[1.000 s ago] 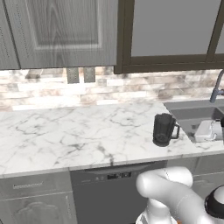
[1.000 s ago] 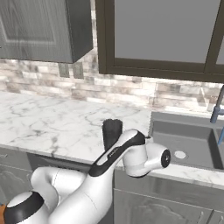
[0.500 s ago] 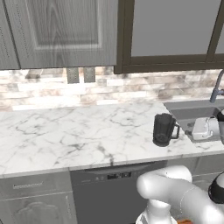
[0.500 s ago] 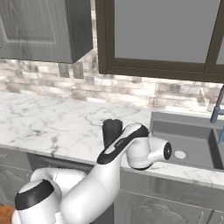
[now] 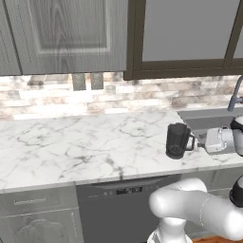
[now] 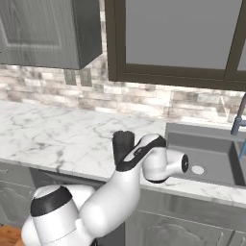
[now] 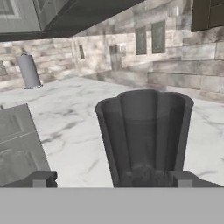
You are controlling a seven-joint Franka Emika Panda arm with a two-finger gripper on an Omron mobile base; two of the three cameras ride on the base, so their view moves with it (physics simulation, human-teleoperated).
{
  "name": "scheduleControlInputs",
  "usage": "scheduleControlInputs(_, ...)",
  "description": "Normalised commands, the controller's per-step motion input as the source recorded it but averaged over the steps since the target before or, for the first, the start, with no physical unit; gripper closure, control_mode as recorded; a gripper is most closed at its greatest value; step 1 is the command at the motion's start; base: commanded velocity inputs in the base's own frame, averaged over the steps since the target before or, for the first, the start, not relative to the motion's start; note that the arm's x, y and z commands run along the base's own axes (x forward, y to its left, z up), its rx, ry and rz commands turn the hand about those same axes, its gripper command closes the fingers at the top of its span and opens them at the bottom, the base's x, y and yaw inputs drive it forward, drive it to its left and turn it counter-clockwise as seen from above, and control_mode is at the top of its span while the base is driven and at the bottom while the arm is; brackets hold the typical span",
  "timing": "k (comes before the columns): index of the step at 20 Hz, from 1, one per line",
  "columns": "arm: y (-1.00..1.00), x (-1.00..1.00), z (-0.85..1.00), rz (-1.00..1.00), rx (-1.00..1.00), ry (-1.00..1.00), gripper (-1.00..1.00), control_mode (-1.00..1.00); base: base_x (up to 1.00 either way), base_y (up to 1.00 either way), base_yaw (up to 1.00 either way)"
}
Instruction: Turn on the sink faucet and place the jug under the water for a few seconds to fill it up.
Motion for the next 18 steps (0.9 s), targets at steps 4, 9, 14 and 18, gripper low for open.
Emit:
scheduleControlInputs(4, 0.04, 0.21, -0.15, 0.04, 0.00, 0.00, -1.00, -1.00, 0.00, 0.00, 0.00)
scheduleControlInputs(9, 0.08, 0.14, -0.15, 0.02, 0.00, 0.00, -1.00, -1.00, 0.00, 0.00, 0.00)
scheduleControlInputs(14, 0.12, 0.21, -0.13, 0.01, 0.00, 0.00, -1.00, -1.00, 0.00, 0.00, 0.00)
scheduleControlInputs(18, 0.09, 0.24, -0.09, 0.01, 0.00, 0.00, -1.00, -1.00, 0.00, 0.00, 0.00)
